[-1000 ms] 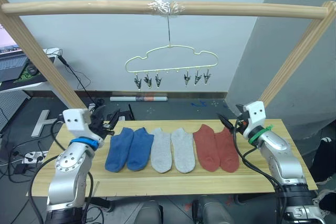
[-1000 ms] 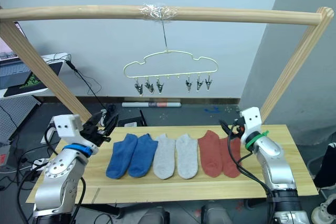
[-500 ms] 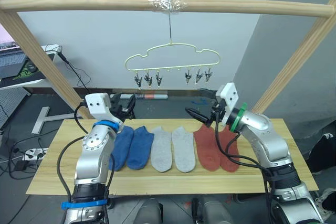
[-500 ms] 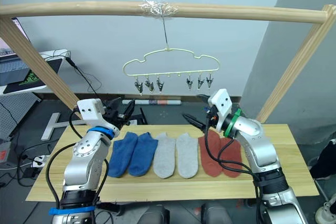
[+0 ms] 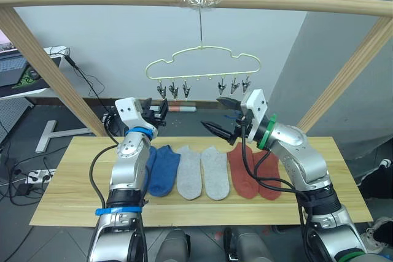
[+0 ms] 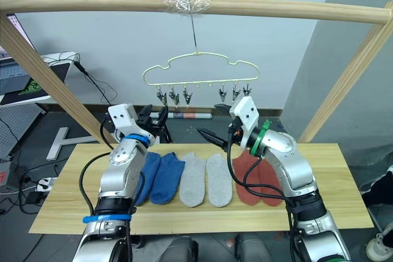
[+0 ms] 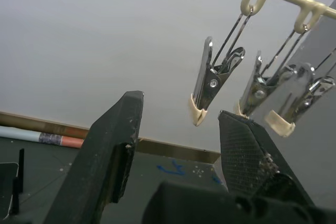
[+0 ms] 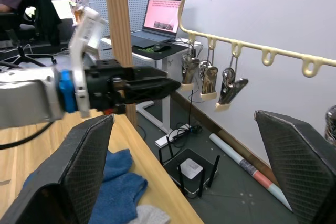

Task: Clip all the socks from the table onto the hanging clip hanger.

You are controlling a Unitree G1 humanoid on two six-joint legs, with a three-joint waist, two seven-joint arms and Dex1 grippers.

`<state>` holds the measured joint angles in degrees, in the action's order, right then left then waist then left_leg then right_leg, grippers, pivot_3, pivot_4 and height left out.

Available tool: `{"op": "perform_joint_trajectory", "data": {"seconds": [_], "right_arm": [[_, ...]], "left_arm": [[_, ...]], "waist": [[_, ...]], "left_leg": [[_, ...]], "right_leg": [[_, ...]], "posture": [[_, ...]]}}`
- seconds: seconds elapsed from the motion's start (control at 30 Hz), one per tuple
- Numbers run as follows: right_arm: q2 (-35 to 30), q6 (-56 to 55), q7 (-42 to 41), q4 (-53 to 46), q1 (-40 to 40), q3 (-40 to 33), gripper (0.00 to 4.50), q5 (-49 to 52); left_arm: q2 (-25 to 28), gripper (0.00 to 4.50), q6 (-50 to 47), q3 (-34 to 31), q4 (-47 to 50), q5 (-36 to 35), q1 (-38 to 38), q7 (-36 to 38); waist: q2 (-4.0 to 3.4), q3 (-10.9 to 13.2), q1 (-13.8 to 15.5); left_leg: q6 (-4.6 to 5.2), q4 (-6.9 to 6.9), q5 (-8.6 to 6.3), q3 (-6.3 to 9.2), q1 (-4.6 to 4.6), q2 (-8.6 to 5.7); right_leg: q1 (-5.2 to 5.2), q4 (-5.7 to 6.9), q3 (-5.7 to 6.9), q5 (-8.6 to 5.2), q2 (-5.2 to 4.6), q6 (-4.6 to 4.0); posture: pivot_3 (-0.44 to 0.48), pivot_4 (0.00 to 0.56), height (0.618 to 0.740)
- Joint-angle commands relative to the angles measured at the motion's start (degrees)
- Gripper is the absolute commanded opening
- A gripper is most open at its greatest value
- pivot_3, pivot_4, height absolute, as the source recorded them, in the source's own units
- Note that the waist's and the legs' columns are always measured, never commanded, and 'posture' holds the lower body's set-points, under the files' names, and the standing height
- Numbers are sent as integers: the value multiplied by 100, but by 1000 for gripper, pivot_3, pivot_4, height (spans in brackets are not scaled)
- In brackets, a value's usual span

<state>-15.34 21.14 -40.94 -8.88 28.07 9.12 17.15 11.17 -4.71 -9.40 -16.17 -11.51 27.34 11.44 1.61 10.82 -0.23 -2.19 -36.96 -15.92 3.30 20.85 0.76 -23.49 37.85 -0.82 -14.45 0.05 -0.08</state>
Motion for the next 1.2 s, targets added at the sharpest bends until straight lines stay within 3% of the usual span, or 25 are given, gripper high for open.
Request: {"op": "perform_joint_trajectory", "data": {"seconds": [0.03,0.43,1.1,1.2], "right_arm": [[3,56,46,-314,129,-84,4500,125],[67,164,106,-421,253,-77,4500,160],[61,179,142,-386,353,-106,4500,194],[60,188,159,-383,358,-108,4500,209]], "left_arm": [[14,2617,307,17,-111,88,210,20],[-13,2617,757,34,-512,259,686,-69],[-69,2617,911,13,-467,309,705,-148],[-79,2102,952,-1,-462,272,702,-100]], "waist": [[2,7,-10],[13,66,-45],[15,86,-127],[16,86,-128]], "left_leg": [[0,0,0,0,0,-1],[-1,-2,0,1,3,0],[0,1,0,2,5,-3],[0,1,0,1,5,-3]], "right_leg": [[0,-1,0,1,0,2],[-1,1,2,5,-7,10],[-3,-1,3,8,-16,12],[-3,0,3,8,-16,13]], "posture": [[-17,195,740],[-24,200,740],[-21,197,740],[-21,197,740]]}}
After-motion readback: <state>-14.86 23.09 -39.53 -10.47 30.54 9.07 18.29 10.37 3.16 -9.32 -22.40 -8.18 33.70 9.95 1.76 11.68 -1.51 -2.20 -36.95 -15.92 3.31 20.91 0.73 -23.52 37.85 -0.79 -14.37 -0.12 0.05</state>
